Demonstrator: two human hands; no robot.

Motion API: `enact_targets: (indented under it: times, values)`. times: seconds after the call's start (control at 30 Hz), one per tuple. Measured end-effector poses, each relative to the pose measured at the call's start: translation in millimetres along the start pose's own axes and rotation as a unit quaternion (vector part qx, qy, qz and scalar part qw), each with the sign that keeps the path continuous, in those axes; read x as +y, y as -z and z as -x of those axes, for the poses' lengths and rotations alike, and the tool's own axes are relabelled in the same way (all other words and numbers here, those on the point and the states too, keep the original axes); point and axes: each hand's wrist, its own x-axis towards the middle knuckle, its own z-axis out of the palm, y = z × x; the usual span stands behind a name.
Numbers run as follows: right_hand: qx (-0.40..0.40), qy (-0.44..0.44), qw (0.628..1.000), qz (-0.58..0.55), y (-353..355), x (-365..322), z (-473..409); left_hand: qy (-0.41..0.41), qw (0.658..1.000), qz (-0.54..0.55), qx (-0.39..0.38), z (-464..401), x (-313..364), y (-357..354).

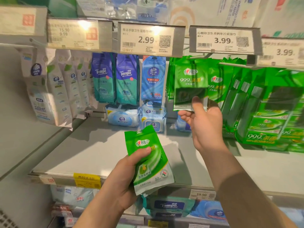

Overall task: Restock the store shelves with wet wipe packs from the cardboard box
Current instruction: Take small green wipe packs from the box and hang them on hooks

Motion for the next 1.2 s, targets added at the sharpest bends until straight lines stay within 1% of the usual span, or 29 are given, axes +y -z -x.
enact_targets:
  times: [0.07,0.2,0.4,0.9,1.2]
  values:
    - [0.005,-0.003,1.0,0.0,-0.8,5.6,-7.0,-0.004,1.0,-0.001,0.005,0.9,0.7,1.3]
    - [-0.008,0.003,1.0,0.009,-0.3,15.6,-15.6,-0.006,1.0,-0.002,0.017,2.8,2.4,2.4]
    - [0.025,-0.037,0.999,-0.02,-5.8,20.2,-24.6,-0.004,0.999,-0.008,0.036,5.0,4.6,2.0]
    - [0.023,-0.106,0.992,-0.07,7.1,33.5,-32.0,0.003,0.999,0.002,0.042,3.3,7.8,7.4]
    - [0.02,-0.176,0.984,-0.011,22.8,38.9,-3.0,0.002,0.999,0.003,0.032,-1.3,7.3,1.1]
